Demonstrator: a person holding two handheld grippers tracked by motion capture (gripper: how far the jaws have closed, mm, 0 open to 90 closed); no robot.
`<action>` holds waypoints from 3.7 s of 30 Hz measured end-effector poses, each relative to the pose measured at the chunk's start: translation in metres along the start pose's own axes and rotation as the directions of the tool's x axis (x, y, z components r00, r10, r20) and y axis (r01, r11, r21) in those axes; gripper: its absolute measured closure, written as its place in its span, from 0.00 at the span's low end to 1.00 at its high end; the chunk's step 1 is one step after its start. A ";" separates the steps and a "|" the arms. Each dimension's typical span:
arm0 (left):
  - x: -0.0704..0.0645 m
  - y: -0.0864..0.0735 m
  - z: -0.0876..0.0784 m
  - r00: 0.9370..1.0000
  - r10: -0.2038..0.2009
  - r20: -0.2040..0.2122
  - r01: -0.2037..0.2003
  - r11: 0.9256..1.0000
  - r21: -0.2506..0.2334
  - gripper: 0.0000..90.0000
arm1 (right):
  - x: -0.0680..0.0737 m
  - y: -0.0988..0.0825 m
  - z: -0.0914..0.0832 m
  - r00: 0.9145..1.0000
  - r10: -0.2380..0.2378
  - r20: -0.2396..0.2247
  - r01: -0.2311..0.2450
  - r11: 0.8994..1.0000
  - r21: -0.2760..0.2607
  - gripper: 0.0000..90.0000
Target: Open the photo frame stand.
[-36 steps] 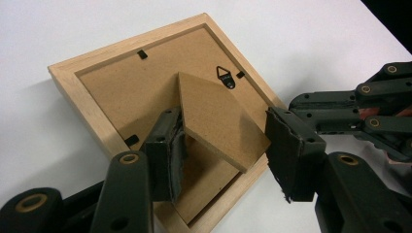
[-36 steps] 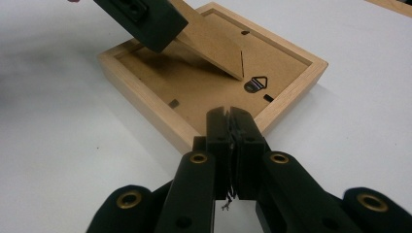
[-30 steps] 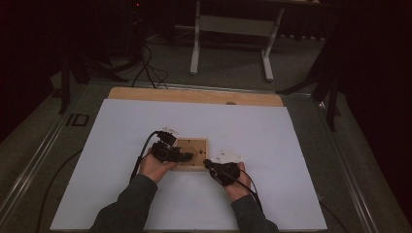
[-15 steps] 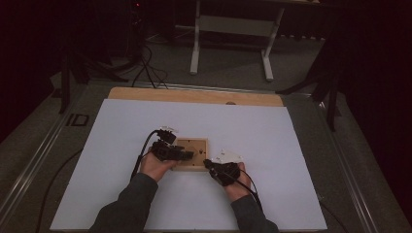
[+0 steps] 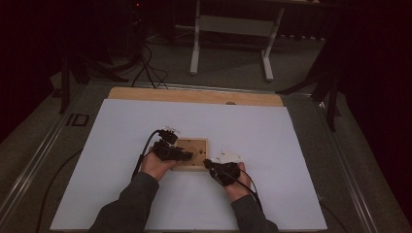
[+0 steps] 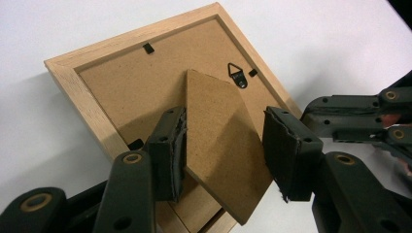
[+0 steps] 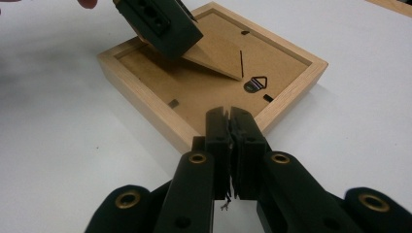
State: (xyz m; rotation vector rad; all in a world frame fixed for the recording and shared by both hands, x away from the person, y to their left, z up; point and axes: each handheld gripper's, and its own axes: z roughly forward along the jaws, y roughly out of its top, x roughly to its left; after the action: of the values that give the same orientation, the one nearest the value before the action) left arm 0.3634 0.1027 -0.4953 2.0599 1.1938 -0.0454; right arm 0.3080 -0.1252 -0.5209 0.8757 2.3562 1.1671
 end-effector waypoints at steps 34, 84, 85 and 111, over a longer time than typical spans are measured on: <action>-0.023 -0.008 -0.001 0.971 0.190 -0.147 -0.194 0.981 -0.016 0.59 | -0.010 0.004 -0.009 1.000 0.023 0.017 -0.023 1.000 0.007 0.85; -0.049 -0.052 -0.009 0.859 0.389 -0.332 -0.456 0.877 -0.150 0.59 | -0.029 0.035 -0.024 0.993 0.107 -0.043 -0.109 0.992 -0.057 0.65; -0.049 -0.052 -0.009 0.859 0.389 -0.334 -0.456 0.877 -0.153 0.59 | -0.029 0.036 -0.022 0.993 0.108 -0.043 -0.110 0.992 -0.053 0.65; -0.057 -0.065 -0.011 0.796 0.464 -0.389 -0.557 0.813 -0.171 0.59 | -0.058 0.043 0.012 0.952 0.232 -0.199 -0.230 0.973 0.035 0.44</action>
State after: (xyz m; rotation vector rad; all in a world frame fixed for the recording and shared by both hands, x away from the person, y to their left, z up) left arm 0.2779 0.0864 -0.5040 2.1142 0.7181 0.7221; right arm 0.3730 -0.1375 -0.4904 1.1094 2.4716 1.3948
